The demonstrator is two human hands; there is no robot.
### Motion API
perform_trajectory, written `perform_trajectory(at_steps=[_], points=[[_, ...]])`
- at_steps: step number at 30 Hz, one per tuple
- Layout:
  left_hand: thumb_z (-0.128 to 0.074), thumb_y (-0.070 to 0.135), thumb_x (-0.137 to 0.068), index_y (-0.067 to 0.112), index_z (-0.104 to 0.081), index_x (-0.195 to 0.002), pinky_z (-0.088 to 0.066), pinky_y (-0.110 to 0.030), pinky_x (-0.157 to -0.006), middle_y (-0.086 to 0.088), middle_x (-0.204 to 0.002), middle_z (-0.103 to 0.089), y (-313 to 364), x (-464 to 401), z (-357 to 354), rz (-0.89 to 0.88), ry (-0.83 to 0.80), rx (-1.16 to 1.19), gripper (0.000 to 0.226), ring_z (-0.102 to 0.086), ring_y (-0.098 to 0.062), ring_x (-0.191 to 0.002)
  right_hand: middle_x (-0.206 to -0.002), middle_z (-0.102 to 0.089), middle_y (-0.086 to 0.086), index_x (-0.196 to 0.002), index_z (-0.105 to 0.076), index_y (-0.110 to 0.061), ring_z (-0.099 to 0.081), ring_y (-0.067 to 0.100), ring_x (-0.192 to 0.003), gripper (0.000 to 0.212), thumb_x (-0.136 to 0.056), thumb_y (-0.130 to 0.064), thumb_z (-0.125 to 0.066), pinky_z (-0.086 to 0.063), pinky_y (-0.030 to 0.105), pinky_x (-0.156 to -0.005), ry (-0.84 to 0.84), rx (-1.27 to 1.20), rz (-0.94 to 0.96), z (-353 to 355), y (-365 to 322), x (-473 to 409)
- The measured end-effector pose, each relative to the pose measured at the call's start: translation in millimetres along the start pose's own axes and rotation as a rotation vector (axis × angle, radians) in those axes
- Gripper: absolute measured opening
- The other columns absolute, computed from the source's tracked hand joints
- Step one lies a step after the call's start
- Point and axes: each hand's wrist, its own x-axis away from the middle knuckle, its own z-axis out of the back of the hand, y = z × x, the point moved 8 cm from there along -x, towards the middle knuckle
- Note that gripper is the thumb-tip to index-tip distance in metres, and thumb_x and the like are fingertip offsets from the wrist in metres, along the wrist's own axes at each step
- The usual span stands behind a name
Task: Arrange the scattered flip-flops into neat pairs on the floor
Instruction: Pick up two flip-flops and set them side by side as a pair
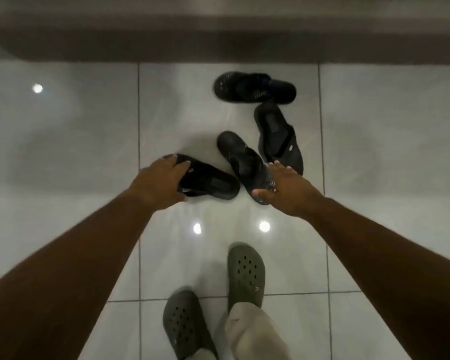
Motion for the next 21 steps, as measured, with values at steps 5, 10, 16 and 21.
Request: perform_trajectory(at_steps=[5, 10, 16, 21], points=[[-0.071, 0.046, -0.078, 0.024, -0.026, -0.152, -0.031, -0.052, -0.115, -0.014, -0.159, -0.028, -2, -79, -74, -0.162, -0.045, -0.194, 0.089, -0.028, -0.037, -0.144, -0.163, -0.012, 0.008, -0.154, -0.012, -0.016, -0.012, 0.033, -0.148, 0.086, -0.089, -0.052, -0.056, -0.020, 0.053, -0.118, 0.018, 0.179, 0.091, -67, -5, -74], [-0.068, 0.045, -0.082, 0.030, -0.012, -0.155, -0.016, -0.052, -0.121, -0.008, -0.165, -0.002, -18, -131, -100, -0.138, -0.137, -0.376, 0.093, -0.006, -0.037, -0.151, -0.162, -0.006, 0.009, -0.152, -0.015, -0.021, -0.002, 0.041, -0.147, 0.076, -0.091, -0.048, -0.053, -0.023, 0.066, -0.109, 0.190, 0.307, 0.050, -64, 3, -127], [-0.072, 0.051, -0.075, 0.037, -0.005, -0.154, -0.020, -0.058, -0.117, -0.005, -0.165, -0.006, -47, -153, -126, -0.053, -0.107, -0.206, 0.105, -0.010, -0.039, -0.149, -0.162, -0.007, 0.006, -0.149, -0.024, -0.030, -0.004, 0.044, -0.146, 0.056, -0.098, -0.052, -0.025, -0.019, 0.067, -0.111, 0.240, 0.273, -0.191, -26, 81, -169], [-0.082, 0.048, -0.064, 0.021, -0.028, -0.151, -0.042, -0.065, -0.098, -0.020, -0.151, -0.036, -69, -119, -157, 0.041, 0.069, -0.060, 0.105, -0.035, -0.050, -0.133, -0.157, -0.016, 0.020, -0.146, -0.032, -0.007, -0.023, 0.039, -0.143, 0.051, -0.102, -0.033, -0.031, -0.027, 0.051, -0.114, 0.170, 0.218, -0.245, -52, 130, -149]])
